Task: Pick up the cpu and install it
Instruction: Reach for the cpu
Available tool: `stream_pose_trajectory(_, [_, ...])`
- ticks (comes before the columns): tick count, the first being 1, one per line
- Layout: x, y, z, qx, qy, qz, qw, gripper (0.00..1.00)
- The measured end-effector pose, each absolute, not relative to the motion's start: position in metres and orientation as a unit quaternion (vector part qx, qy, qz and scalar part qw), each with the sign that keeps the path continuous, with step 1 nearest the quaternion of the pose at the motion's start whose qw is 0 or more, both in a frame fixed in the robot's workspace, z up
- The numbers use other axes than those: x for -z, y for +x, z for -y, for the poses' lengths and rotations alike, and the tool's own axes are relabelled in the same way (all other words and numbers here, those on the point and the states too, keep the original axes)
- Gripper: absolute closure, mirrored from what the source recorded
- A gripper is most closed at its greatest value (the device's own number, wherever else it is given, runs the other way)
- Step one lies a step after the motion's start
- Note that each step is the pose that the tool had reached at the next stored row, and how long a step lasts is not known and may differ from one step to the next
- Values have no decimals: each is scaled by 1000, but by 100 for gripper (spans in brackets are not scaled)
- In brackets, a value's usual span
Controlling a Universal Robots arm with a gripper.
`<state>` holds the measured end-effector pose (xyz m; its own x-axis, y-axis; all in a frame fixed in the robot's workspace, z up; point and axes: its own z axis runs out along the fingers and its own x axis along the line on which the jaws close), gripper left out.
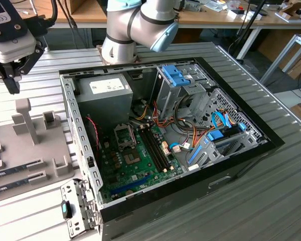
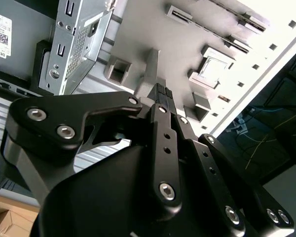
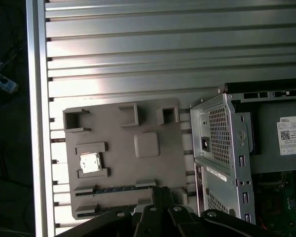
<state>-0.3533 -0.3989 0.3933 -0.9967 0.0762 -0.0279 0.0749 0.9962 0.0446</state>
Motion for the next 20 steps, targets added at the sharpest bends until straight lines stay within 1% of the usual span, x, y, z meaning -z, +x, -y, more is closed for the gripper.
stream_pose_trajectory(20, [-393,-380,399,-22,38,-999,15,89])
